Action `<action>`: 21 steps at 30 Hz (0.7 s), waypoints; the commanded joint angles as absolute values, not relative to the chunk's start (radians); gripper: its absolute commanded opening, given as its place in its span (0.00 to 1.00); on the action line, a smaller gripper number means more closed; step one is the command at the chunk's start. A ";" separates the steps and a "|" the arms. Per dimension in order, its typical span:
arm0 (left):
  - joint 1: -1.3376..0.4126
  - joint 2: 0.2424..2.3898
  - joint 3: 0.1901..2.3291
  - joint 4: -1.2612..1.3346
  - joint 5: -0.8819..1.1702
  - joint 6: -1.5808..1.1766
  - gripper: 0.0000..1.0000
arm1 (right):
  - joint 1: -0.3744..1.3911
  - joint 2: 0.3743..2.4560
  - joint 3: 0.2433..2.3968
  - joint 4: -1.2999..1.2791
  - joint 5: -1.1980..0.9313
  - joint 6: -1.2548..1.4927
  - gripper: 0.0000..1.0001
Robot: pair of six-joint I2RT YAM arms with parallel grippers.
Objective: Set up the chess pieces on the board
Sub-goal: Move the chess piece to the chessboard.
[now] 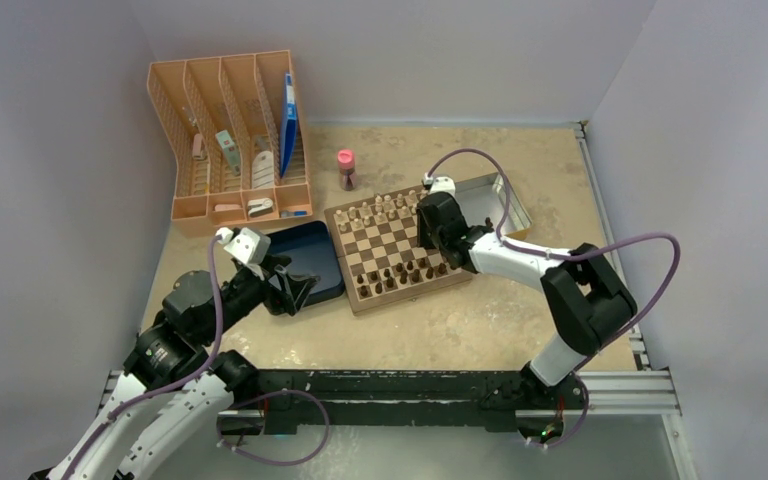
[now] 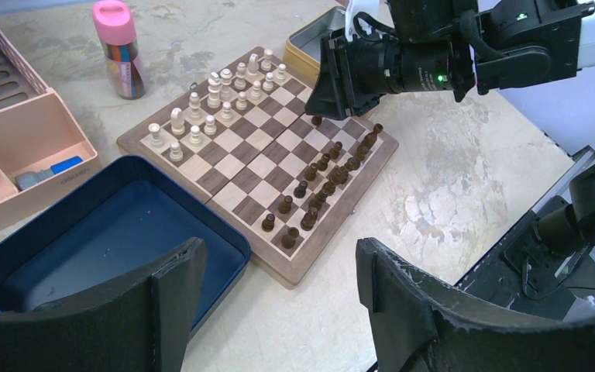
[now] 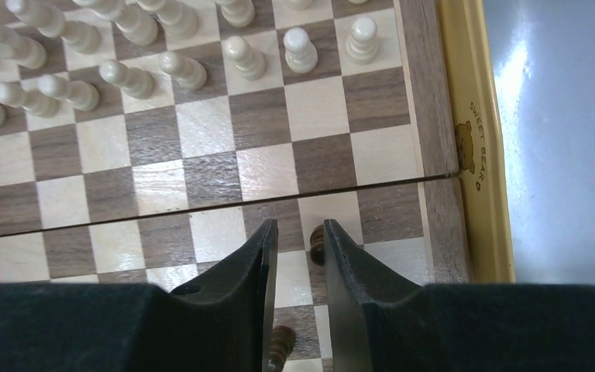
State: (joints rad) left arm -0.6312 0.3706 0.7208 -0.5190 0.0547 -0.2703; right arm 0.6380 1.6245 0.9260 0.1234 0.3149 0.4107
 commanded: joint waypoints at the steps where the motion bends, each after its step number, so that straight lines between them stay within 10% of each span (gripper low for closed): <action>1: -0.634 0.365 0.719 -0.499 0.042 -0.275 0.71 | 0.627 1.628 0.974 0.100 0.321 0.395 0.30; 21: -0.634 0.367 0.719 -0.499 0.041 -0.275 0.71 | 0.621 1.665 0.990 0.032 0.356 0.386 0.23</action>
State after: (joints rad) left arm -0.6312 0.3706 0.7208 -0.5190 0.0479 -0.2703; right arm 0.6258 1.6672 0.9501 0.0589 0.3241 0.3965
